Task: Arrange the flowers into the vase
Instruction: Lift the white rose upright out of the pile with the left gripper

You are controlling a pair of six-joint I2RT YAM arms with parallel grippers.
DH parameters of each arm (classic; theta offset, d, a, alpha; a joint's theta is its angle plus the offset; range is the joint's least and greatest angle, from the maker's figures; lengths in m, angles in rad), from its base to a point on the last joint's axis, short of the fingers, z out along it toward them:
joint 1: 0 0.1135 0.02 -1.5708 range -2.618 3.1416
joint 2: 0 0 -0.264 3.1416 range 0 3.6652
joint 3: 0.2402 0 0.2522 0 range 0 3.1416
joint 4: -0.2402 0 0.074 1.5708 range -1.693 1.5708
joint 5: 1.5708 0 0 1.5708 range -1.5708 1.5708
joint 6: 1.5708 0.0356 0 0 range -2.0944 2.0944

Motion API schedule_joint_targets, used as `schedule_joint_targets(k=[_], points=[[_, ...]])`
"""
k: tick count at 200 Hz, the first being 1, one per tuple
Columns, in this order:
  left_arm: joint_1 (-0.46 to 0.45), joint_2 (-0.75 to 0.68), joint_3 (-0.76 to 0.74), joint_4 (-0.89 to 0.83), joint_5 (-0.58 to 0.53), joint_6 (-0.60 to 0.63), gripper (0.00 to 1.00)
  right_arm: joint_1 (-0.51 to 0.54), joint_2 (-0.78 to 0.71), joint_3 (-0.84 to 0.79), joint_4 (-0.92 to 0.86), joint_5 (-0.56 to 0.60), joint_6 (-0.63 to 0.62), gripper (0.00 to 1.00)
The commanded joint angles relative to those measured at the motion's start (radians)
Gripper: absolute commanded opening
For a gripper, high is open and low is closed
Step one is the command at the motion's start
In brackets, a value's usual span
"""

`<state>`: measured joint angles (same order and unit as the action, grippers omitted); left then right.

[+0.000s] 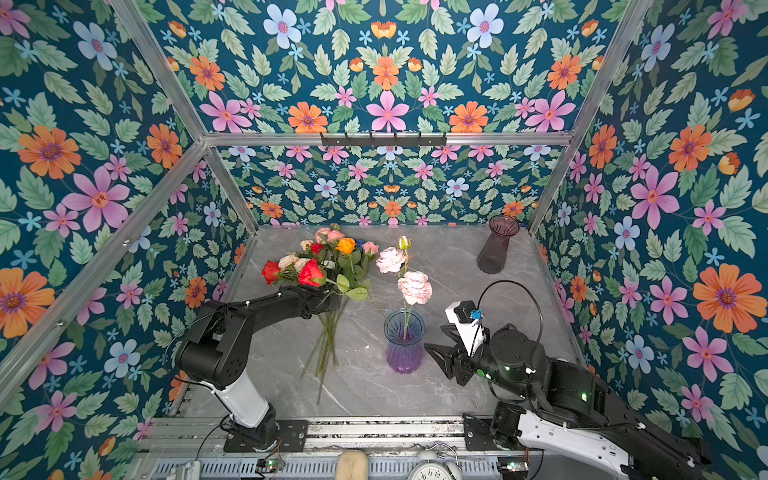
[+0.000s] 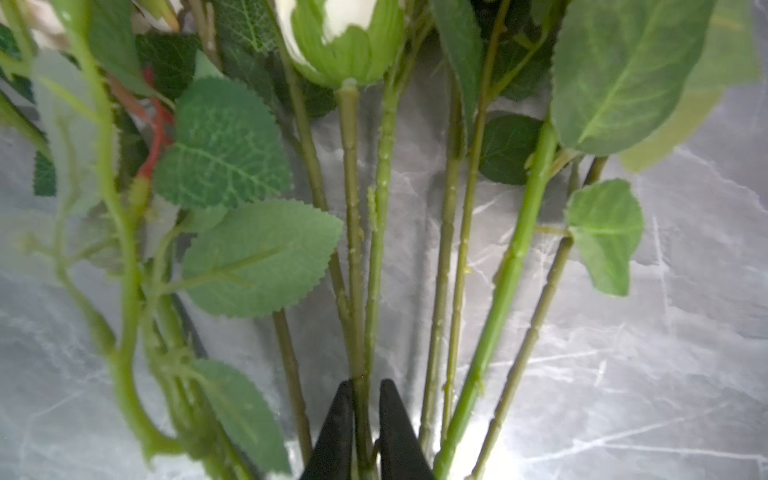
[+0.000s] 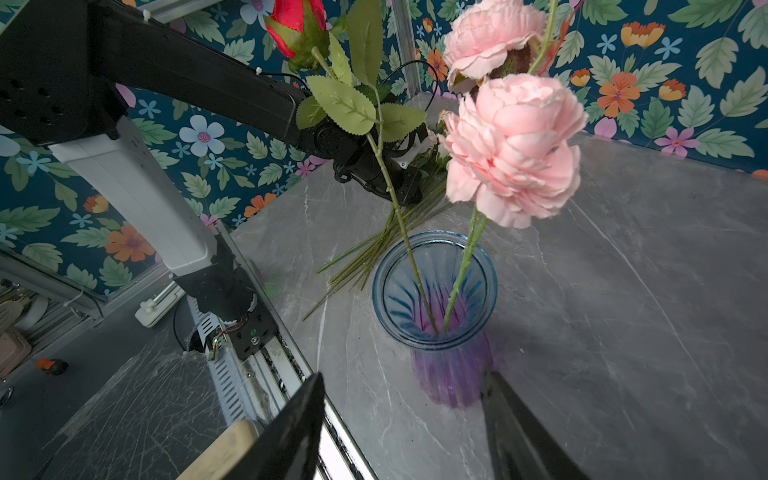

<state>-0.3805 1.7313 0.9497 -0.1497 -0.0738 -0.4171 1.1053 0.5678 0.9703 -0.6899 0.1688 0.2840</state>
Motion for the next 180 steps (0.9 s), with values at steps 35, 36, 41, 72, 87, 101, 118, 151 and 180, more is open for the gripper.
schedule_joint_targets(k=[35, 36, 41, 72, 87, 101, 118, 151, 180], points=[[0.004, -0.043, 0.006, -0.001, 0.011, 0.005, 0.02, 0.001, -0.01, -0.006, 0.014, 0.017, 0.002, 0.61], [0.004, -0.045, 0.007, -0.003, 0.01, 0.005, 0.02, 0.001, -0.01, -0.007, 0.013, 0.018, 0.002, 0.61], [0.003, -0.053, 0.011, -0.01, 0.009, 0.005, 0.02, 0.0, -0.011, -0.007, 0.013, 0.018, 0.002, 0.61], [0.005, -0.115, 0.043, -0.053, 0.006, 0.007, 0.02, 0.001, -0.01, -0.008, 0.017, 0.018, 0.002, 0.61], [0.005, -0.155, 0.056, -0.071, 0.01, 0.003, 0.01, 0.0, -0.009, -0.008, 0.019, 0.016, 0.001, 0.61], [0.005, -0.196, 0.067, -0.085, 0.011, 0.0, 0.0, 0.0, -0.006, -0.007, 0.02, 0.015, 0.003, 0.61], [0.008, -0.254, 0.079, -0.104, 0.008, -0.003, 0.0, 0.0, -0.001, -0.001, 0.017, 0.014, 0.002, 0.61], [0.011, -0.397, 0.09, -0.15, -0.028, -0.019, 0.0, 0.001, 0.003, 0.018, -0.017, 0.053, 0.003, 0.61], [0.018, -0.555, 0.086, -0.217, -0.133, -0.02, 0.0, 0.001, -0.004, 0.042, -0.05, 0.072, 0.004, 0.61]])
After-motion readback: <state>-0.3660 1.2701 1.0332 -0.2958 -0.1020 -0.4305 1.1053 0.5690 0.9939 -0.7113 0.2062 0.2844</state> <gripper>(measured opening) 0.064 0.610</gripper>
